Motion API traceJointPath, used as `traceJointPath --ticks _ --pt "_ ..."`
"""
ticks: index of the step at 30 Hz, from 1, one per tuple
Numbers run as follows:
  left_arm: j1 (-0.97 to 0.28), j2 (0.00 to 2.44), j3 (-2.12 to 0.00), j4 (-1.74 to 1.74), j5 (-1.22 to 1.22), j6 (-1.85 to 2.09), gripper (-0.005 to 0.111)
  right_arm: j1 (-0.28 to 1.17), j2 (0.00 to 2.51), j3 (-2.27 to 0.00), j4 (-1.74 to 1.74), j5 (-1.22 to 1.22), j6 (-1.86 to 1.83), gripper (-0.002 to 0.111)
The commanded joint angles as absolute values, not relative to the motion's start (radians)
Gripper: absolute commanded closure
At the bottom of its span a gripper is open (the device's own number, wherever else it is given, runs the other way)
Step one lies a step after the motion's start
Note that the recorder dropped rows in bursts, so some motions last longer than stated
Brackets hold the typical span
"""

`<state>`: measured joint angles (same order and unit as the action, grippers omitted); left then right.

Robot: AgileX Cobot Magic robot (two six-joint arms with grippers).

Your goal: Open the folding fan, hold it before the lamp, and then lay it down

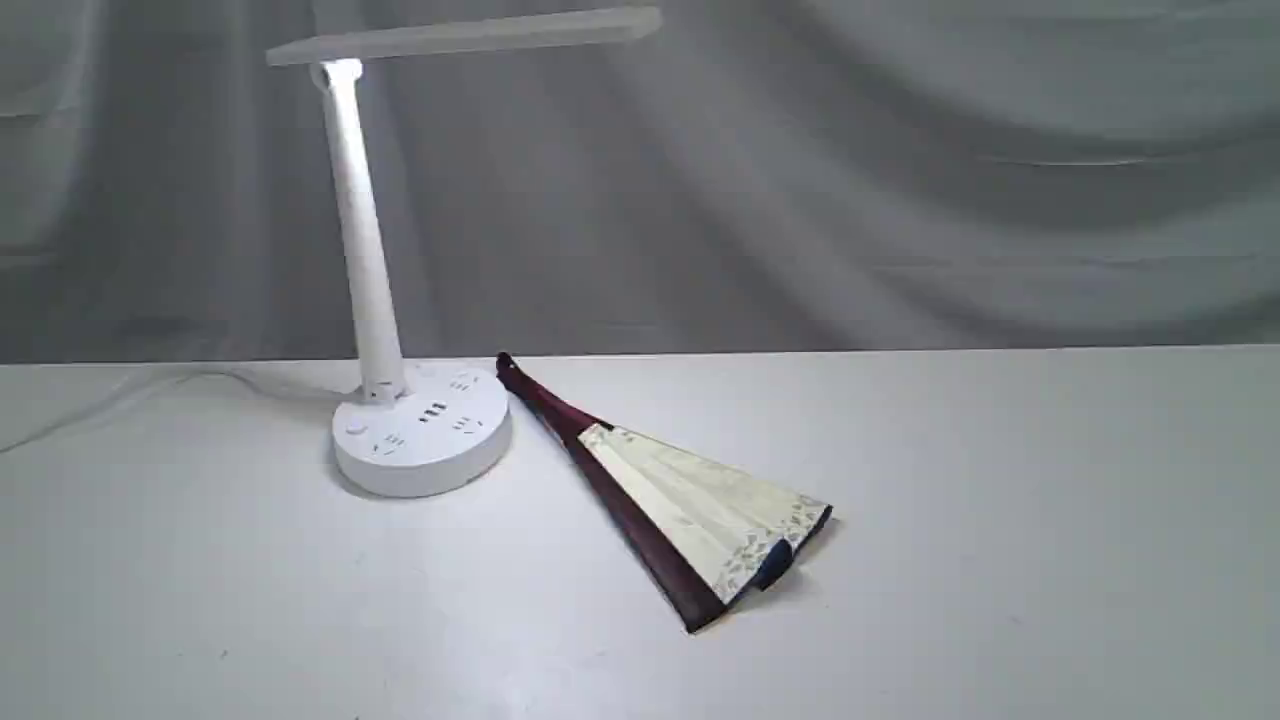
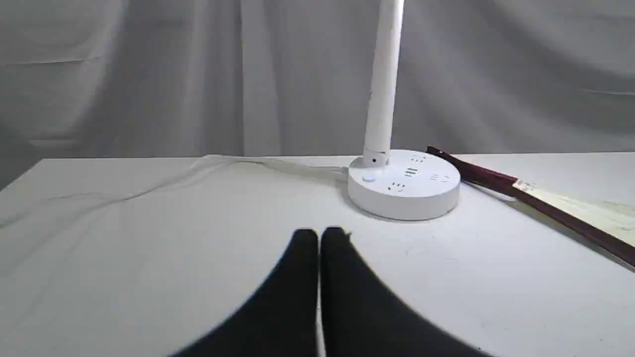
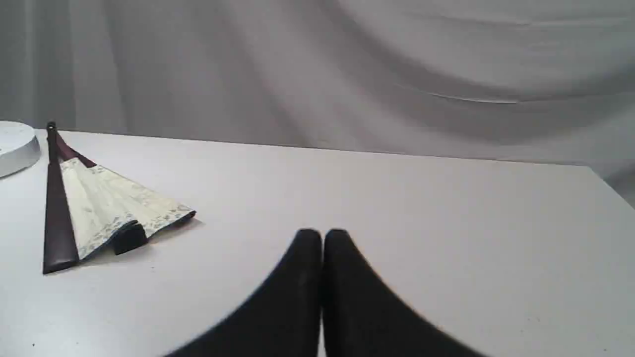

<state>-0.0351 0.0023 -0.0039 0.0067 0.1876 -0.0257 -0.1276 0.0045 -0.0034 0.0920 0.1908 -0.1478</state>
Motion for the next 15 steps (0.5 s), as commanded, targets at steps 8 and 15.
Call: traceJointPath --ticks 8,15 --pt "-0.040 0.000 0.000 0.000 0.182 -0.025 0.107 -0.131 0.000 0.000 0.096 0.188 -0.147 0.108" --pt "-0.040 0.000 0.000 -0.005 0.175 -0.025 0.107 -0.131 0.000 0.000 0.096 0.177 -0.149 0.108"
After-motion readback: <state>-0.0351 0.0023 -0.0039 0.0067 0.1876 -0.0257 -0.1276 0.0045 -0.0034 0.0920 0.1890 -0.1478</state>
